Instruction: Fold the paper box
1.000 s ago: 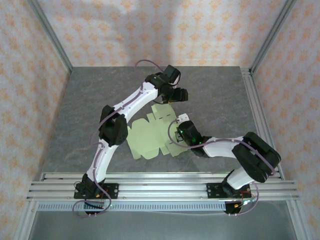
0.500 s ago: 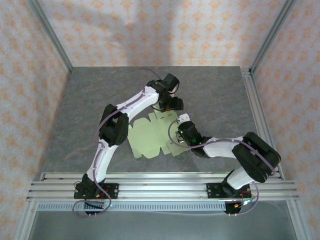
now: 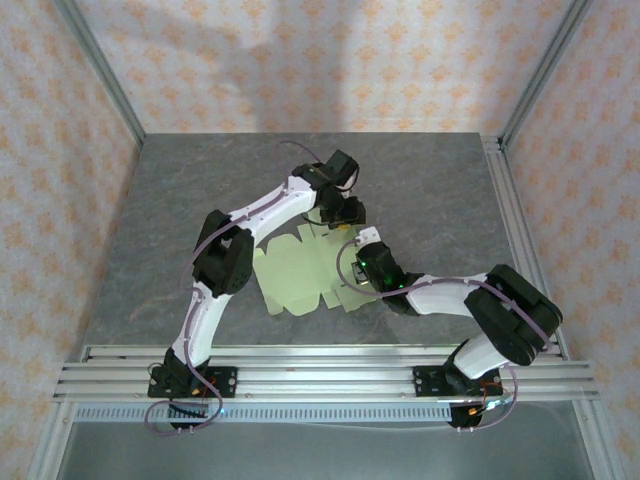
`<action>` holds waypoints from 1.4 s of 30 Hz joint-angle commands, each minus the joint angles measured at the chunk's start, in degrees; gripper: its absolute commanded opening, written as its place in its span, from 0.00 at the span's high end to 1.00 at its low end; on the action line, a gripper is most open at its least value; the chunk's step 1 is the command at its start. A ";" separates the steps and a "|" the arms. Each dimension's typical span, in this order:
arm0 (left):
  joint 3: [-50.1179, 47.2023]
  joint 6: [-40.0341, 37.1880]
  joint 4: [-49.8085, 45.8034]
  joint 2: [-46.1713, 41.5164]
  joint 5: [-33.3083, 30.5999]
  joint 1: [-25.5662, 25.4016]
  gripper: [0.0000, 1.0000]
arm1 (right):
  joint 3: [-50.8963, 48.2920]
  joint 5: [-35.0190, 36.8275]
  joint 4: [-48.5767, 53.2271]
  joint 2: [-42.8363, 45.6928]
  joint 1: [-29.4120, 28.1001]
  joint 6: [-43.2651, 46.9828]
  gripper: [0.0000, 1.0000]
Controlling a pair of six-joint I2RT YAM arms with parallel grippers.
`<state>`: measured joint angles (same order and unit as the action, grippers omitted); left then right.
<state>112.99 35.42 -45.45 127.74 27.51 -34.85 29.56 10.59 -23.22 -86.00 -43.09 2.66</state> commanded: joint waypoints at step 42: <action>-7.06 1.07 3.38 -10.50 -3.90 0.51 0.29 | -1.87 2.86 -0.96 2.33 -0.24 -1.25 0.98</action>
<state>106.89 38.74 -41.34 122.89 27.97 -34.85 28.75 11.88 -23.46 -85.36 -43.09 2.22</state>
